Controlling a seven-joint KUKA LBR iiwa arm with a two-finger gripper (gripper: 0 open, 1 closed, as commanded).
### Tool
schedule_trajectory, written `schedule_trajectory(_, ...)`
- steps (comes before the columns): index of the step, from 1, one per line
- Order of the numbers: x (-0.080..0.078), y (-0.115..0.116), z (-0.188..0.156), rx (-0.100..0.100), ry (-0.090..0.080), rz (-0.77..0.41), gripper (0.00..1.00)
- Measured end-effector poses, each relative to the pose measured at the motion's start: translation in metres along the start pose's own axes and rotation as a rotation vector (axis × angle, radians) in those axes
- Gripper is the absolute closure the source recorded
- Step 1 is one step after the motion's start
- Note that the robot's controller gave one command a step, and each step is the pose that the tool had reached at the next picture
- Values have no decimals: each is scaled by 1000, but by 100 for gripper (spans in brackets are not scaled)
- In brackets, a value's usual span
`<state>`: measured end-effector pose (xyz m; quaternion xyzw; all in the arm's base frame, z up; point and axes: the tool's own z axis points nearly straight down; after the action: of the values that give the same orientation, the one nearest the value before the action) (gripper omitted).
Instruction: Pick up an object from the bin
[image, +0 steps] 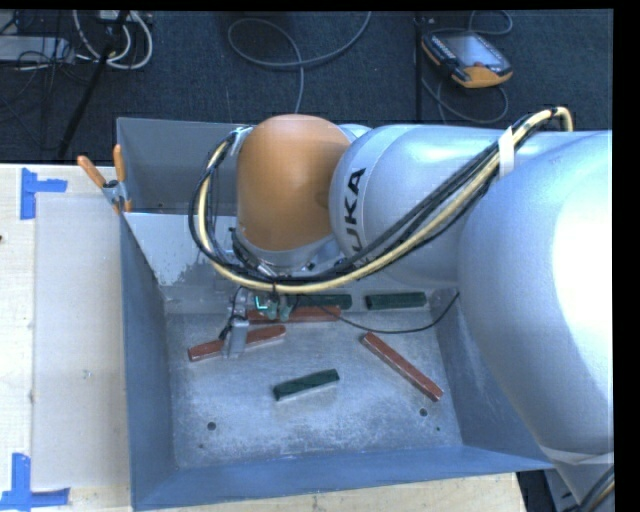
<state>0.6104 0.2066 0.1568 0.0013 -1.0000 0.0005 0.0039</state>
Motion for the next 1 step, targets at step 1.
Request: schedule_trajectory(1,24,-51,91,2,0,-162,0)
